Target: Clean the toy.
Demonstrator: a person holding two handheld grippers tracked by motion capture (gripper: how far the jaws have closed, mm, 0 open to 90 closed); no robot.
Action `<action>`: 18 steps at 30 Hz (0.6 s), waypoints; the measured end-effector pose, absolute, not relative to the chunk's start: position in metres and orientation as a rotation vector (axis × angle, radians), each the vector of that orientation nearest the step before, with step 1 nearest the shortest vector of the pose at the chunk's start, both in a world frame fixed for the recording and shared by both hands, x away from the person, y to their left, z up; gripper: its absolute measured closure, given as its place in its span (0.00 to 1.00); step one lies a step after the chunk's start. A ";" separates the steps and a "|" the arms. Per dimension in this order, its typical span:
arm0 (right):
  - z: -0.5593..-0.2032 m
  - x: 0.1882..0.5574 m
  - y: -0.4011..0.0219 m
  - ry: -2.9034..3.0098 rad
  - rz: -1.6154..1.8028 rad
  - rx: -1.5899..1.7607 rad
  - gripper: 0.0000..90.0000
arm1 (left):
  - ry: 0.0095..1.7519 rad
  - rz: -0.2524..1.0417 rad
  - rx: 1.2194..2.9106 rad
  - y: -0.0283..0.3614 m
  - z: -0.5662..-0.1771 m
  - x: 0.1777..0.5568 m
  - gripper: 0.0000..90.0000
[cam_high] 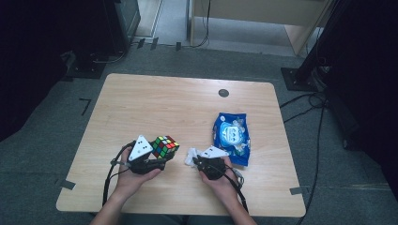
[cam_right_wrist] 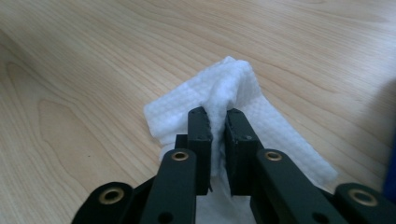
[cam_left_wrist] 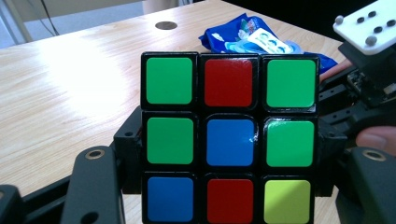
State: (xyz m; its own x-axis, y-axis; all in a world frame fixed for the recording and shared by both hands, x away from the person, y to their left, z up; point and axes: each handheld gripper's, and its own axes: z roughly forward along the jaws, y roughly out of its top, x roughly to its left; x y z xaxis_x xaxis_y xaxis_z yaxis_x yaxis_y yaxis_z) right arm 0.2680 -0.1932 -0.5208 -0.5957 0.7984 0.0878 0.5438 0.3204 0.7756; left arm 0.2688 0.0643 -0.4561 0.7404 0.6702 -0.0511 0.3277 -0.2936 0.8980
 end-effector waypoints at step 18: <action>-0.427 0.229 -0.186 2.063 1.809 1.046 0.94 | 0.507 0.445 1.981 0.023 -0.465 0.240 0.38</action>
